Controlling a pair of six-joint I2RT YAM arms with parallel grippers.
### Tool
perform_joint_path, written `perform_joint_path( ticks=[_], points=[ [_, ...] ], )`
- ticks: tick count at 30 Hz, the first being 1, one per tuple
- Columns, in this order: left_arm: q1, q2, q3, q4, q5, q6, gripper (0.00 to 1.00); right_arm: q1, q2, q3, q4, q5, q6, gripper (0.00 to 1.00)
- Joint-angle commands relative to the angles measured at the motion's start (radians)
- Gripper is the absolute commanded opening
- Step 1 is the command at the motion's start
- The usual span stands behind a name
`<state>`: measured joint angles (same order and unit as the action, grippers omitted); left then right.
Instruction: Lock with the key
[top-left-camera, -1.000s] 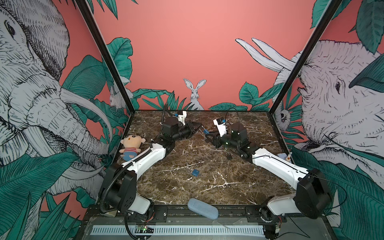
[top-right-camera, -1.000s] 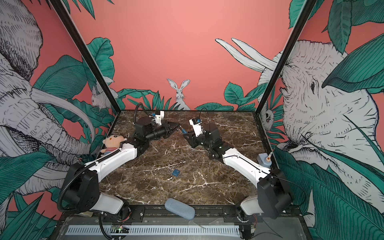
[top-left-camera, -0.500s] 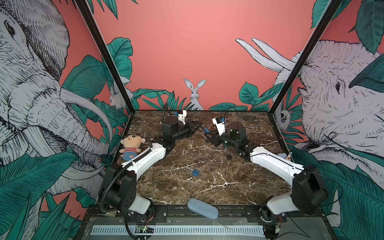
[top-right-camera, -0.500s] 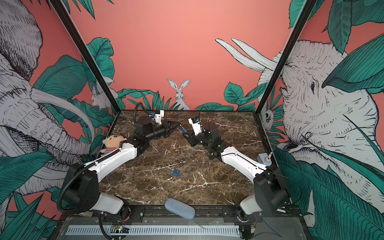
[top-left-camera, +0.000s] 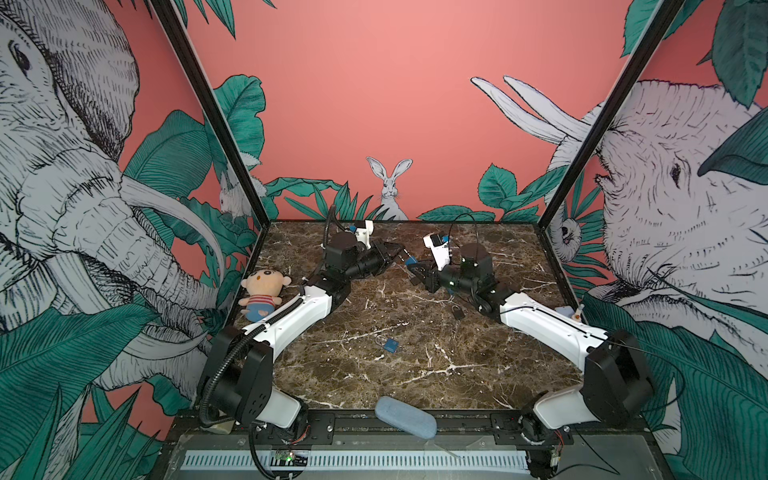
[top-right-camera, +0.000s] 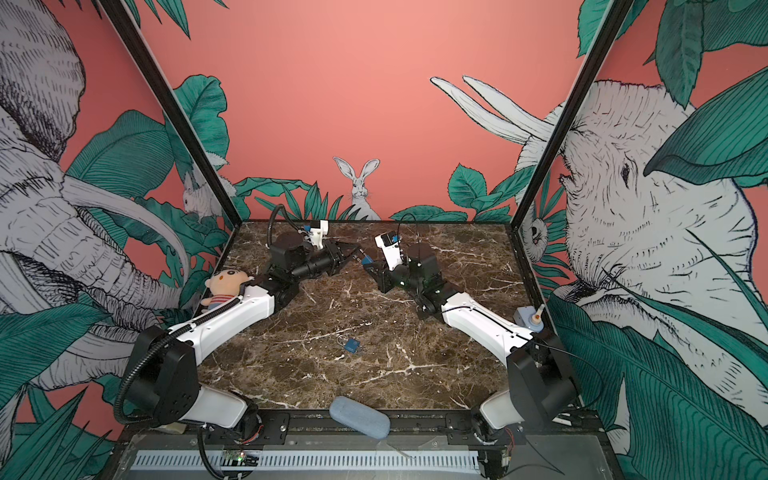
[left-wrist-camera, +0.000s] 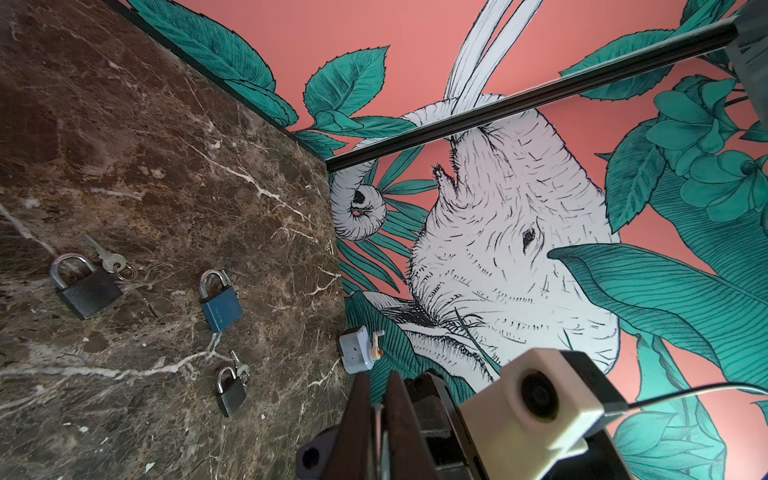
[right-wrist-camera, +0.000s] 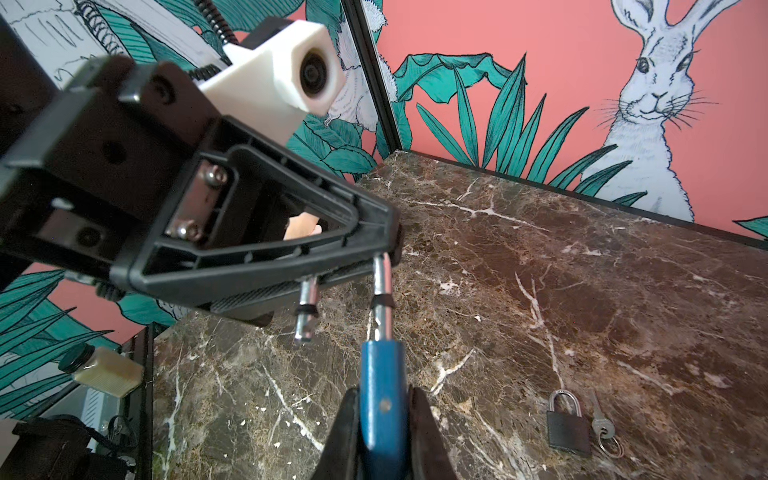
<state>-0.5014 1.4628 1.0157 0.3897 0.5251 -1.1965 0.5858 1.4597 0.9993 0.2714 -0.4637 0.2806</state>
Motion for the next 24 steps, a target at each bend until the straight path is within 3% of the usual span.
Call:
perform_joint_path(
  ticks=[1,8,11,13,18,24],
  points=[
    [-0.008,-0.027,0.021,0.046,0.029,0.008,0.0,-0.022,0.008,0.039,0.035,0.014,0.033,0.0],
    [-0.006,-0.055,0.06,-0.113,0.021,0.184,0.0,-0.081,-0.001,0.074,-0.021,-0.152,0.171,0.0],
    [0.004,-0.076,0.078,-0.205,0.018,0.268,0.29,-0.113,-0.006,0.082,-0.051,-0.253,0.237,0.0],
    [0.016,-0.092,0.072,-0.232,0.018,0.295,0.37,-0.13,-0.01,0.086,-0.079,-0.307,0.269,0.0],
    [0.052,-0.114,0.052,-0.257,0.068,0.337,0.41,-0.144,-0.036,0.067,-0.129,-0.403,0.304,0.0],
    [0.06,-0.096,0.062,-0.311,0.204,0.443,0.4,-0.145,-0.076,0.038,-0.129,-0.496,0.359,0.0]
  ],
)
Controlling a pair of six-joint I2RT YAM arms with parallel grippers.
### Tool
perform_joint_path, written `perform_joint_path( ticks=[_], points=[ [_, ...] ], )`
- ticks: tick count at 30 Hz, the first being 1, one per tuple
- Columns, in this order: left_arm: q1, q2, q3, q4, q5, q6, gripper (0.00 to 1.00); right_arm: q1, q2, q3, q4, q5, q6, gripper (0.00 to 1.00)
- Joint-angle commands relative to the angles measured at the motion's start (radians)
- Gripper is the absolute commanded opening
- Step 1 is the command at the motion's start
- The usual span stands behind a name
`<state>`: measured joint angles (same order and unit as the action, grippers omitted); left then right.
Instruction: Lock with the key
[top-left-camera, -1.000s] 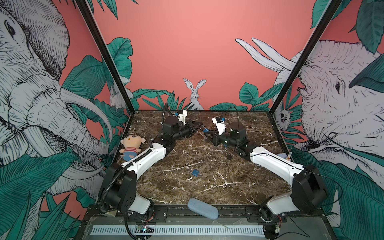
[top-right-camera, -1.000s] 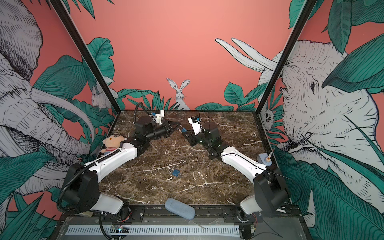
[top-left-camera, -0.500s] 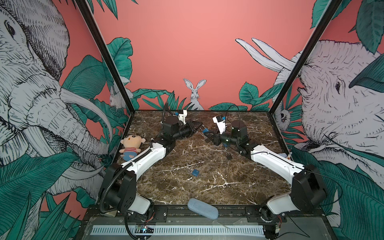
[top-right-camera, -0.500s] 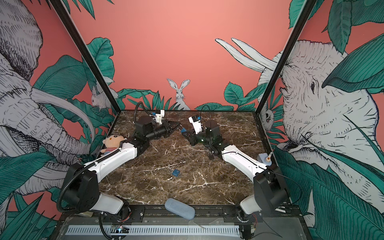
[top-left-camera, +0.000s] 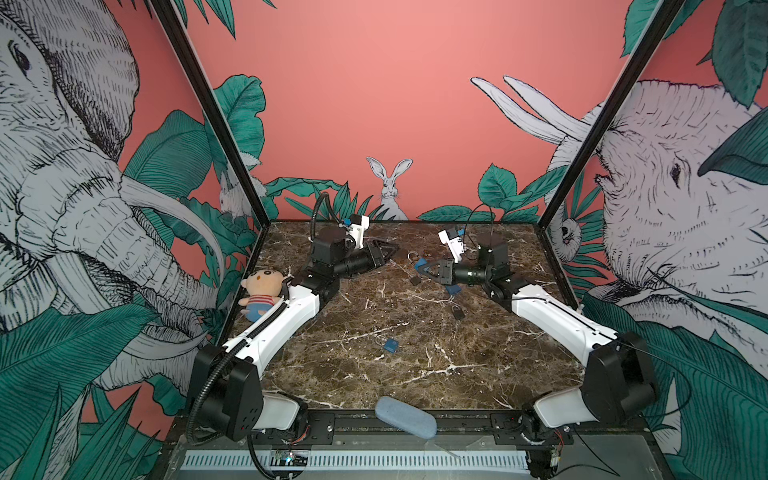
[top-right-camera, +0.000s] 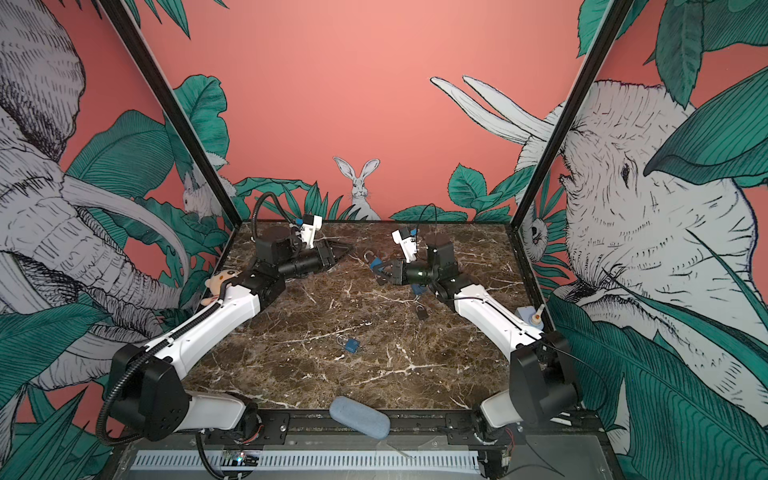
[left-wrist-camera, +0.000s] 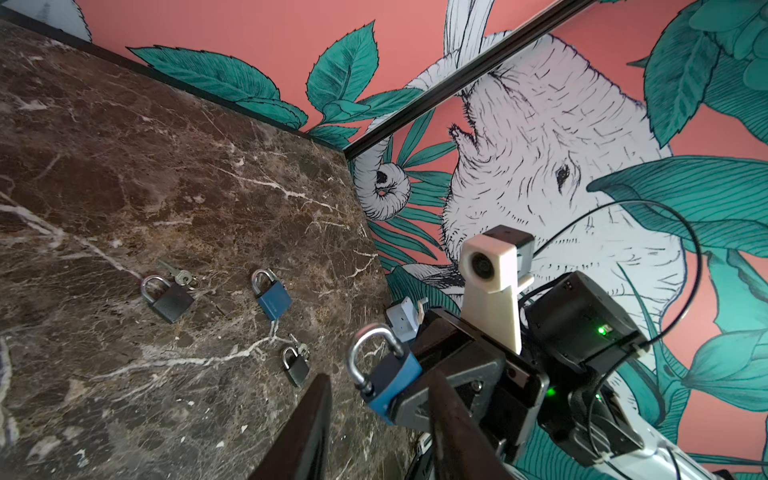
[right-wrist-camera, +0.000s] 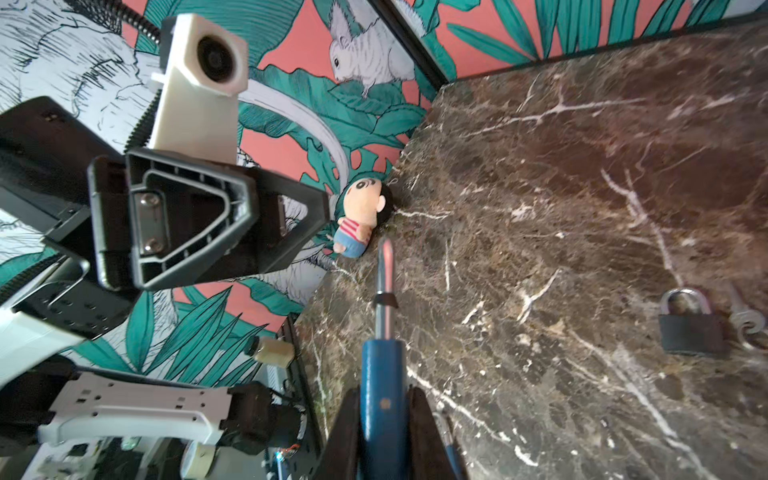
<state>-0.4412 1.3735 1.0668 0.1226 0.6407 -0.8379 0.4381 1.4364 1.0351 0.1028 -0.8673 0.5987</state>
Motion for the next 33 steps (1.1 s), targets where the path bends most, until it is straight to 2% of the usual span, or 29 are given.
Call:
perform_joint_path(
  ticks=[1,6,12,18,24,33],
  points=[
    [-0.001,-0.003,0.009,-0.044,0.111,0.095,0.4,0.003,-0.058,-0.001,0.039,-0.103,0.048,0.0],
    [-0.001,0.005,-0.015,0.004,0.209,0.115,0.38,0.003,-0.078,-0.023,0.081,-0.164,0.115,0.0],
    [-0.001,0.004,-0.043,0.113,0.275,0.059,0.36,0.005,-0.078,-0.047,0.132,-0.195,0.172,0.0],
    [-0.001,0.011,-0.042,0.108,0.283,0.062,0.28,0.004,-0.063,-0.049,0.178,-0.211,0.211,0.0],
    [0.0,0.024,-0.047,0.107,0.275,0.054,0.27,0.004,-0.055,-0.046,0.202,-0.22,0.231,0.0],
    [-0.001,0.025,-0.044,0.13,0.237,0.044,0.36,0.008,-0.053,-0.05,0.202,-0.228,0.234,0.0]
  ],
)
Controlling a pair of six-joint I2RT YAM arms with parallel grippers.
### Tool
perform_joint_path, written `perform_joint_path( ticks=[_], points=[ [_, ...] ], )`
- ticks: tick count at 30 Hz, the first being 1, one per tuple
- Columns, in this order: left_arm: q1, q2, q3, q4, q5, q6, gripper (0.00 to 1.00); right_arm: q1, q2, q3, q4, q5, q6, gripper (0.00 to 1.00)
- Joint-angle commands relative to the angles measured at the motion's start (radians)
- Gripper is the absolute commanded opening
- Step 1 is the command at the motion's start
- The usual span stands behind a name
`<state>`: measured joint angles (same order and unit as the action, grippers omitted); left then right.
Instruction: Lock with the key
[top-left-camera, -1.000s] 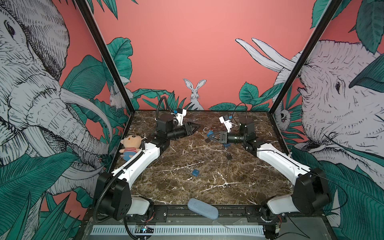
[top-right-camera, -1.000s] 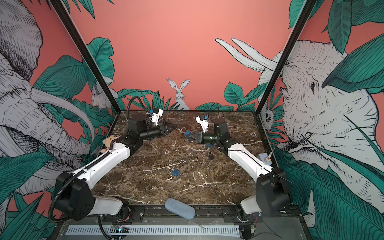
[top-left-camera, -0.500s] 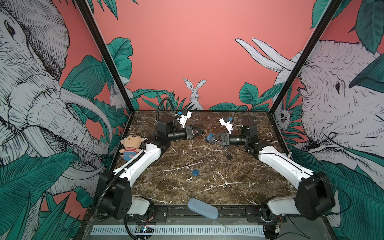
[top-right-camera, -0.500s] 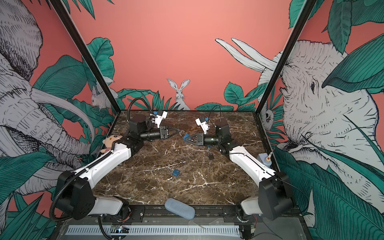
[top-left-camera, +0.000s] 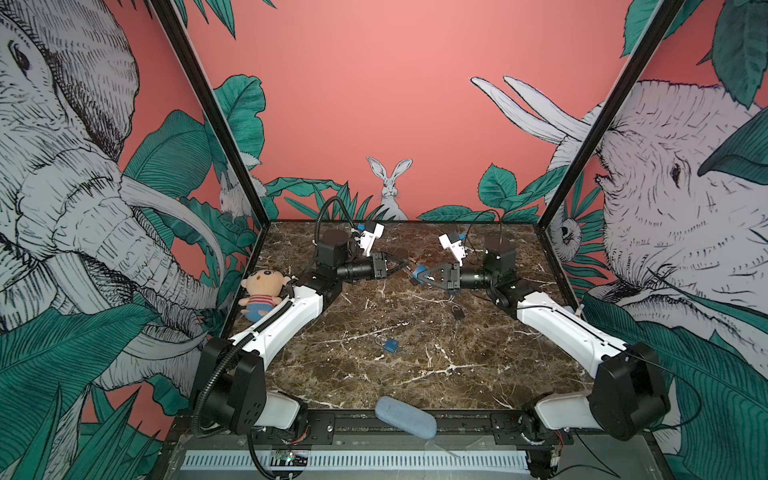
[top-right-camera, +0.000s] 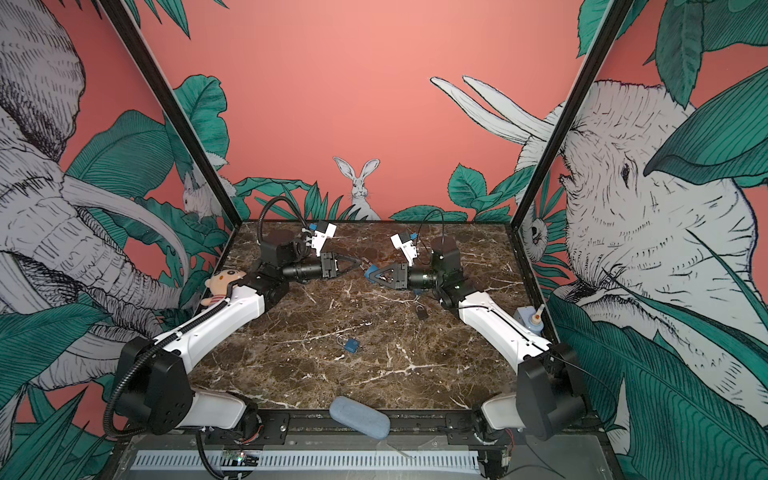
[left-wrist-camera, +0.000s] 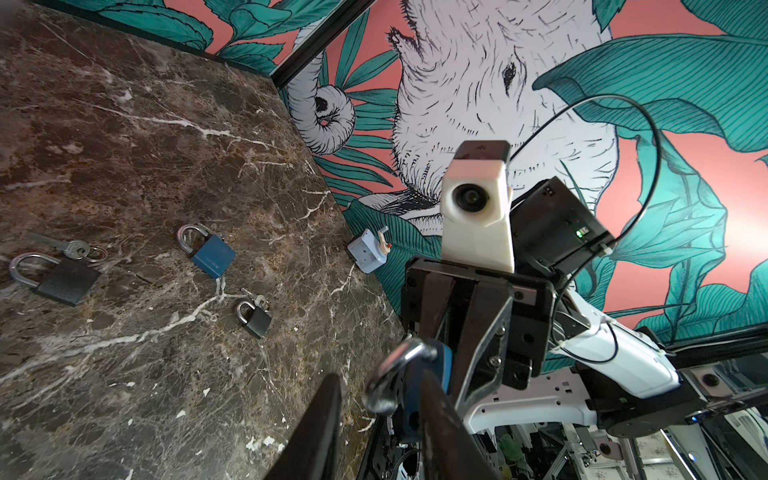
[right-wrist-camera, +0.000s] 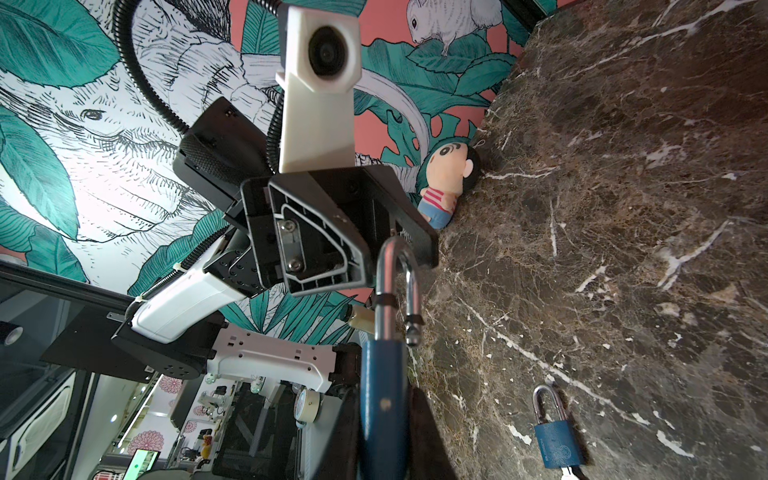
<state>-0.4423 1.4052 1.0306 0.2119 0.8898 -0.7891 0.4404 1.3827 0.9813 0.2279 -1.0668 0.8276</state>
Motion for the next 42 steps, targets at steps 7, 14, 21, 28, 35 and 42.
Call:
perform_joint_path(
  ticks=[7,14,21,28,35,42],
  points=[
    [0.0,0.02,-0.006,0.131,0.018,-0.07,0.31,0.009,0.006,0.006,0.081,-0.029,0.007,0.0],
    [-0.001,0.026,-0.011,0.125,0.053,-0.07,0.21,0.009,0.011,0.014,0.084,-0.027,0.01,0.0],
    [0.0,0.01,-0.016,0.079,0.055,-0.038,0.17,0.011,0.016,0.023,0.084,-0.028,0.012,0.0],
    [-0.001,0.014,-0.017,0.073,0.06,-0.037,0.17,0.014,0.018,0.03,0.085,-0.029,0.015,0.0],
    [-0.001,0.016,-0.017,0.074,0.061,-0.038,0.11,0.017,0.018,0.035,0.088,-0.03,0.019,0.0],
    [-0.002,0.032,-0.019,0.076,0.06,-0.032,0.0,0.026,0.018,0.036,0.142,-0.044,0.066,0.0]
  ],
)
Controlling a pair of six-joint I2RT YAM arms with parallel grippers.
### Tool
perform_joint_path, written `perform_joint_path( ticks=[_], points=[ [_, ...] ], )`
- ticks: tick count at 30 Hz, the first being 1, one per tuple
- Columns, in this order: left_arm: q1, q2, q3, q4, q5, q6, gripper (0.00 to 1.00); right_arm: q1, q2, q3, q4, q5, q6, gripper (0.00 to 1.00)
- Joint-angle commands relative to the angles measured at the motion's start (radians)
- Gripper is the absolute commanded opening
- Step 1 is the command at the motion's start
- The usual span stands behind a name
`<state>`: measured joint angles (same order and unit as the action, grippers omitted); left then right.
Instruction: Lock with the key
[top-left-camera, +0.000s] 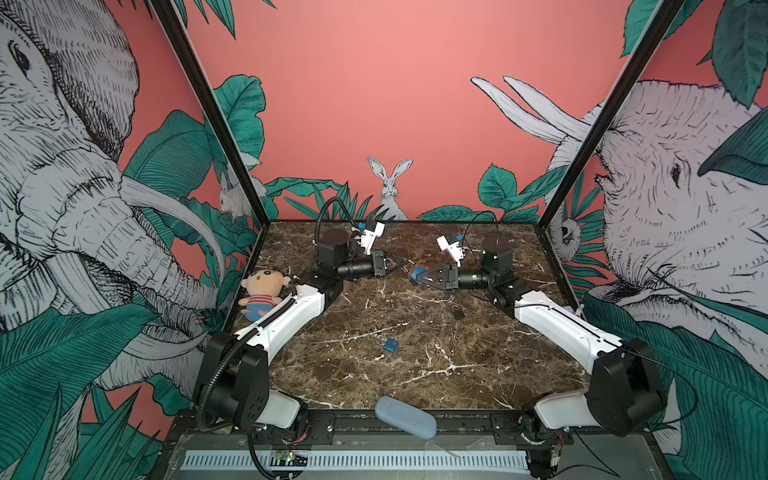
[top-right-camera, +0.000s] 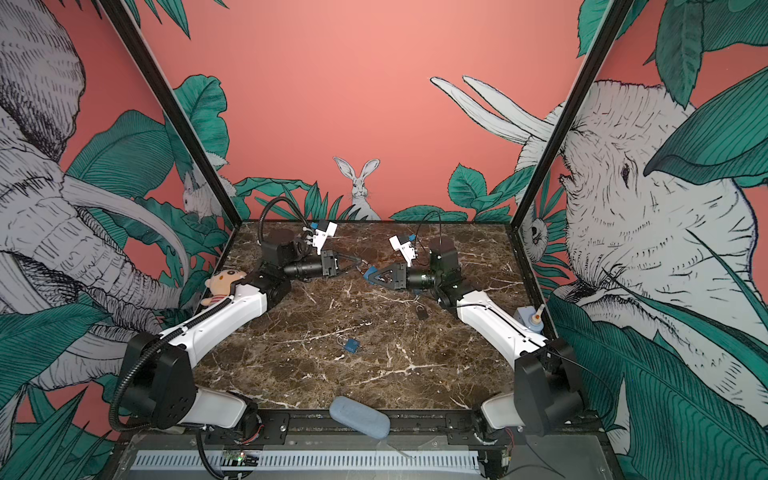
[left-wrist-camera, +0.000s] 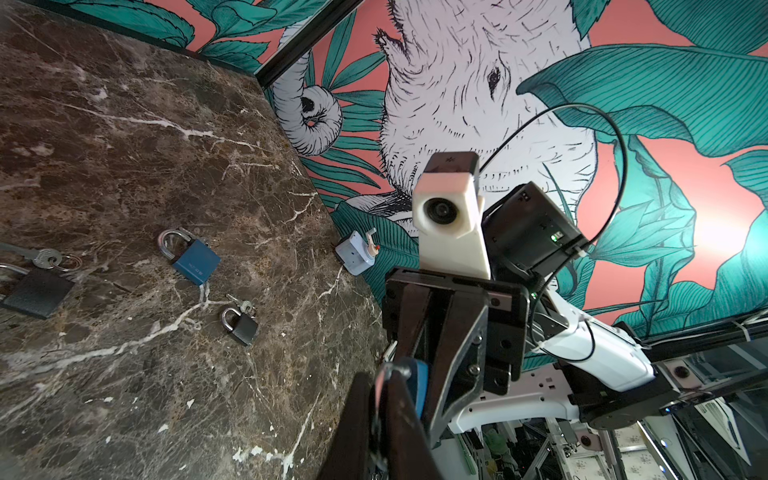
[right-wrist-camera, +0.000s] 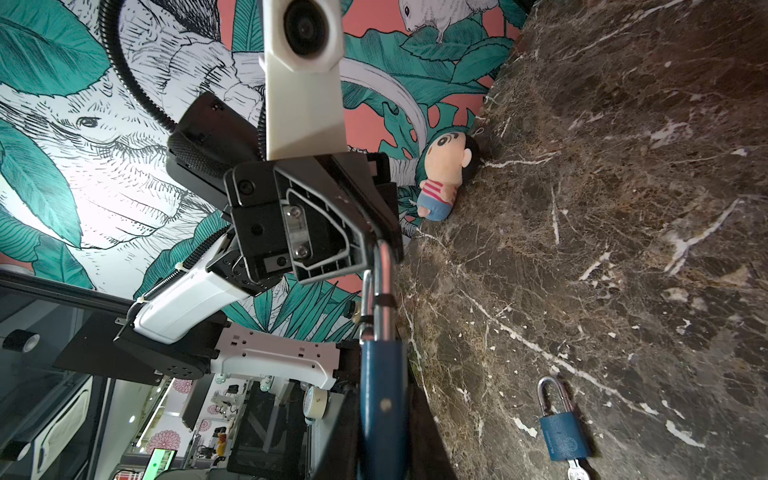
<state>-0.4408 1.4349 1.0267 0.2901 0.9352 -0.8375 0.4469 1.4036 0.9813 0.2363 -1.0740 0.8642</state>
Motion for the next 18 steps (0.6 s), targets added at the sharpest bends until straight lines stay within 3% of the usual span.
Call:
perform_joint_path(
  ticks=[1,18],
  points=[
    [-0.003,0.007,-0.02,0.001,0.015,0.017,0.0,0.021,-0.002,0.036,0.148,-0.041,0.04,0.0],
    [-0.004,0.046,-0.037,0.005,-0.001,0.062,0.0,0.041,-0.012,0.031,0.243,-0.062,0.125,0.0]
  ],
)
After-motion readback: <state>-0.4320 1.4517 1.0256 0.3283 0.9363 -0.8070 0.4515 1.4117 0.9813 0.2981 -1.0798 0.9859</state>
